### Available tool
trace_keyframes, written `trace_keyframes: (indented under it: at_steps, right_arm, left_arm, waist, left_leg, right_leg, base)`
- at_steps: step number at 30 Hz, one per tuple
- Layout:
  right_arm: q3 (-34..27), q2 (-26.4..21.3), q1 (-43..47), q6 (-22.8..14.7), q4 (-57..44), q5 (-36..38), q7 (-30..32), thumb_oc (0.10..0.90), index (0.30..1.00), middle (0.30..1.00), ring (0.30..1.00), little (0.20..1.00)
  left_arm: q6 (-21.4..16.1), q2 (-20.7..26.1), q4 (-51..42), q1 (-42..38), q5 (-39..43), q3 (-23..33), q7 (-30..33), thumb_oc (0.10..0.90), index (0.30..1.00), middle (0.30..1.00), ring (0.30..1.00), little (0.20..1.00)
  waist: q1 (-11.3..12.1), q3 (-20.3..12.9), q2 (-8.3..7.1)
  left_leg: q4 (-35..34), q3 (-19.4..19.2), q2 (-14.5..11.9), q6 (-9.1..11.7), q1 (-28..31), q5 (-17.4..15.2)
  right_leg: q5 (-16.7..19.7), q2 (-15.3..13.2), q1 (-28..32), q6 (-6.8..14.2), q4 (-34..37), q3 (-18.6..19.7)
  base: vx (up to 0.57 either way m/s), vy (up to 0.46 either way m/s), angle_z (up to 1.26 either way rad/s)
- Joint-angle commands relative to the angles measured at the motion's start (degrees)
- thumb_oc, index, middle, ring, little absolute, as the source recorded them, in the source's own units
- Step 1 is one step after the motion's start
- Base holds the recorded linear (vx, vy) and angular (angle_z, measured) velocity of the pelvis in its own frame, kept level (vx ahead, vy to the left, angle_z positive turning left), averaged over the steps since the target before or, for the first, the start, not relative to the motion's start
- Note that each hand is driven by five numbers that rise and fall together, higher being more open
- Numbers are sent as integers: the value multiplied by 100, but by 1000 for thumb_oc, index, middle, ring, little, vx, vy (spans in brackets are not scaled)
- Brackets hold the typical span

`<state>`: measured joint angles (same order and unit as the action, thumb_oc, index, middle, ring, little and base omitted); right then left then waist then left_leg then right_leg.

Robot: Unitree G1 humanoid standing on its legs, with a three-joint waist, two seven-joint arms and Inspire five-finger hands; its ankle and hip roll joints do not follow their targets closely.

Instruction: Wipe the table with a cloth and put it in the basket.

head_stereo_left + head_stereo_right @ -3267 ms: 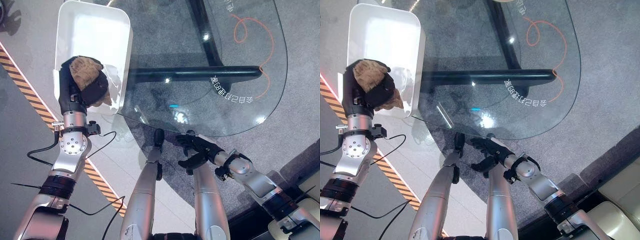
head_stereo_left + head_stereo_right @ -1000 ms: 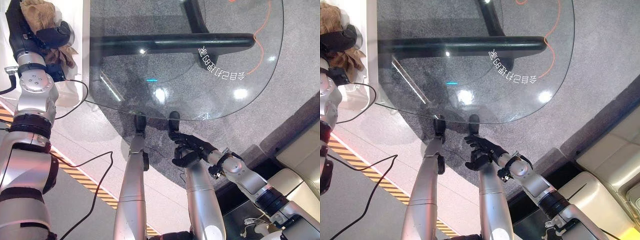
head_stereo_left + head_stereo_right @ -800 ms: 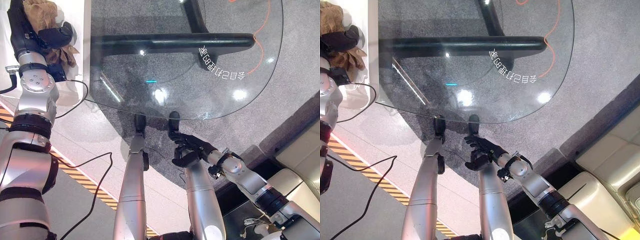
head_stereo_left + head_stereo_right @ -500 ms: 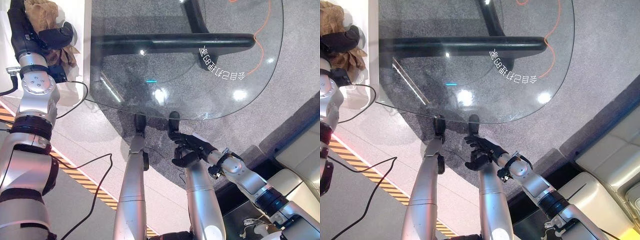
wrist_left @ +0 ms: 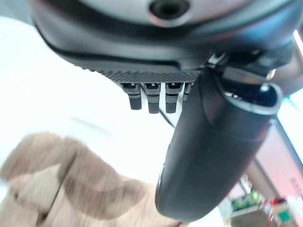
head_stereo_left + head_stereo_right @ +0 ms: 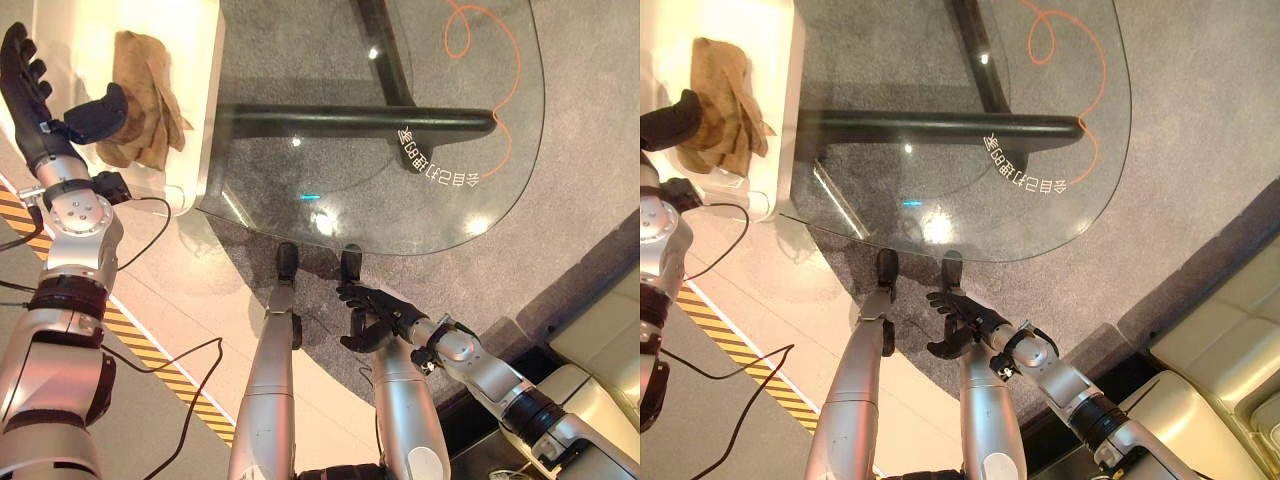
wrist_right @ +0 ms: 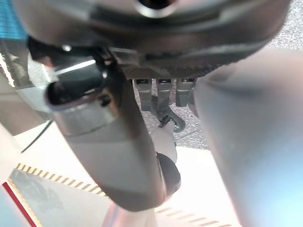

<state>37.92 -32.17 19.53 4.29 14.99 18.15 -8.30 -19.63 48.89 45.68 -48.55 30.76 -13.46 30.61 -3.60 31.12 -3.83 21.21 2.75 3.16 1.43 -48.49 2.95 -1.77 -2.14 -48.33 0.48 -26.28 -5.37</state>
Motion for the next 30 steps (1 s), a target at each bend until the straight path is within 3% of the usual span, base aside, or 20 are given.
trace_keyframes:
  at_steps: [1,7,14,18,22,23,27,30]
  right_arm:
    - [-103,176,-627,-184,-455,140,-21,800,900,900,900,900]
    - [-263,280,-717,-160,-316,108,-3,800,900,900,900,900]
    - [-739,690,-931,-356,484,-123,162,800,900,900,900,900]
    - [-996,830,-1040,-416,875,-98,289,800,900,900,900,900]
    - [-1443,993,-1244,-464,1530,-23,453,800,900,900,900,900]
    - [-1628,1060,-1346,-511,1823,145,510,800,900,900,900,900]
    - [-2103,1313,-1549,-342,2726,857,693,800,900,900,900,900]
    - [-2260,1474,-1635,-379,3349,725,771,800,900,900,900,900]
  left_arm:
    - [-800,387,-489,99,-147,756,420,800,900,900,900,900]
    - [-782,41,-1020,952,-60,1142,61,800,900,900,900,900]
    - [-288,-1696,-2298,2762,-29,1022,-1097,800,900,900,900,900]
    - [-10,-2158,-2541,3442,49,653,-1435,800,900,900,900,900]
    - [207,-2631,-2154,4269,479,492,-2291,800,900,900,900,900]
    - [144,-2717,-1902,4526,211,395,-2414,800,900,900,900,900]
    - [212,-3031,-973,4903,-67,286,-2405,800,900,900,900,900]
    - [365,-3333,-177,5036,24,359,-2608,800,900,900,900,900]
  waist:
    - [293,-133,77]
    - [422,-133,88]
    - [656,-133,113]
    - [733,-133,141]
    - [762,-460,215]
    - [768,-610,225]
    - [740,-1107,190]
    - [702,-1439,157]
  left_leg:
    - [13,-406,173,-359,624,-567]
    - [-61,-291,187,-269,1025,-547]
    - [-539,-37,225,-144,1884,-327]
    - [-733,72,239,-113,2370,-276]
    - [-963,179,220,-84,2878,-265]
    - [-1054,203,197,-66,3061,-260]
    - [-1363,209,128,-43,3661,-263]
    - [-1556,166,56,-21,4040,-288]
  right_leg:
    - [-13,311,498,134,389,92]
    - [-177,330,968,53,418,32]
    - [-242,327,1868,8,729,-54]
    - [-224,295,2403,27,922,-97]
    - [-211,256,3005,20,1216,-136]
    - [-202,248,3240,10,1339,-157]
    - [-137,249,3942,11,1775,-139]
    - [-88,249,4336,26,2046,-110]
  base:
    - [-46,-89,4]
    - [-65,-123,4]
    - [-83,-136,2]
    - [-68,-118,-2]
    - [-3,-85,-1]
    - [47,-119,-2]
    - [94,-89,2]
    - [101,-48,-3]
